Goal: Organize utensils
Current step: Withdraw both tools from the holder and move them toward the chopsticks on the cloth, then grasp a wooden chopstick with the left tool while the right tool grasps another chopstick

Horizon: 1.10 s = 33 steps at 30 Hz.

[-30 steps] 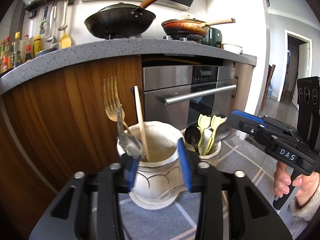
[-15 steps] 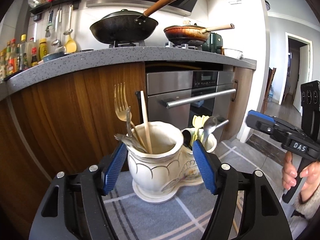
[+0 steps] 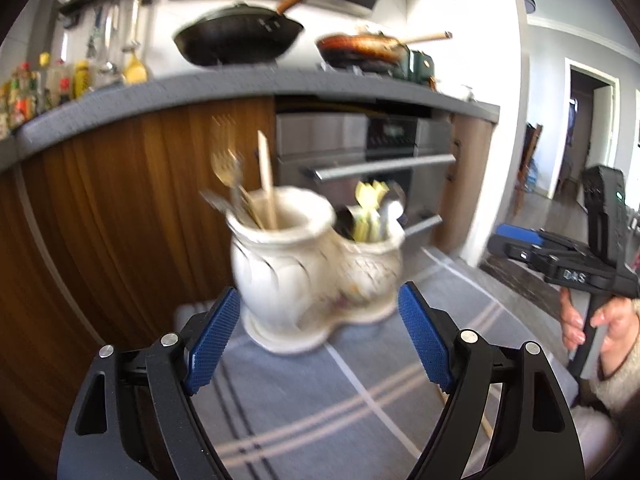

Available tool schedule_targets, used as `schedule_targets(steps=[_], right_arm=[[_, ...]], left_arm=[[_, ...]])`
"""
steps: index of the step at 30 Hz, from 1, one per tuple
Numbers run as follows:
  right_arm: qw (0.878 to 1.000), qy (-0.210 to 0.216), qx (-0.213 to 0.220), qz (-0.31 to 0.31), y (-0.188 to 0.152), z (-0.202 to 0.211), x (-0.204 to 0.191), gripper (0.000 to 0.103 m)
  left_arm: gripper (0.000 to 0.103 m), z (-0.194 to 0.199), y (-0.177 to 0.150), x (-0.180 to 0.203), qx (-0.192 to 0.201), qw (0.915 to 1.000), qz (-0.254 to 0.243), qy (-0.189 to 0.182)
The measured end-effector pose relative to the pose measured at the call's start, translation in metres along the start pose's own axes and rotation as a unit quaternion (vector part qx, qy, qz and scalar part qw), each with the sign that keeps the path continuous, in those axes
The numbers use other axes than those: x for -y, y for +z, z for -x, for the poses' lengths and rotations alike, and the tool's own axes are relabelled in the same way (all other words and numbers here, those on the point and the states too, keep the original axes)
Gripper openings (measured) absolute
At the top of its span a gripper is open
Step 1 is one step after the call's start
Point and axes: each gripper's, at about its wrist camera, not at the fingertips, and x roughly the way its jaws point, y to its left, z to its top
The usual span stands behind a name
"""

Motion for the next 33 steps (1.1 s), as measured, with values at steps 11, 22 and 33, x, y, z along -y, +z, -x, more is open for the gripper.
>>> schedule_targets(steps=[11, 22, 33], right_arm=[[0.989, -0.005, -0.146, -0.027, -0.049, -0.051, -0.001, 0.041], [0.973, -0.027, -0.230, -0.013, -0.063, -0.086, -0.026, 0.025], [0.971, -0.070, -0.224, 0.048, -0.067, -0.096, -0.049, 0.008]], left_arm=[[0.082, -0.059, -0.047, 0.034, -0.099, 0.9939, -0.022, -0.042], [0.082, -0.070, -0.053, 0.036, -0.116, 0.9915, -0.018, -0.056], [0.082, -0.072, -0.052, 0.036, -0.121, 0.9900, -0.011, -0.071]])
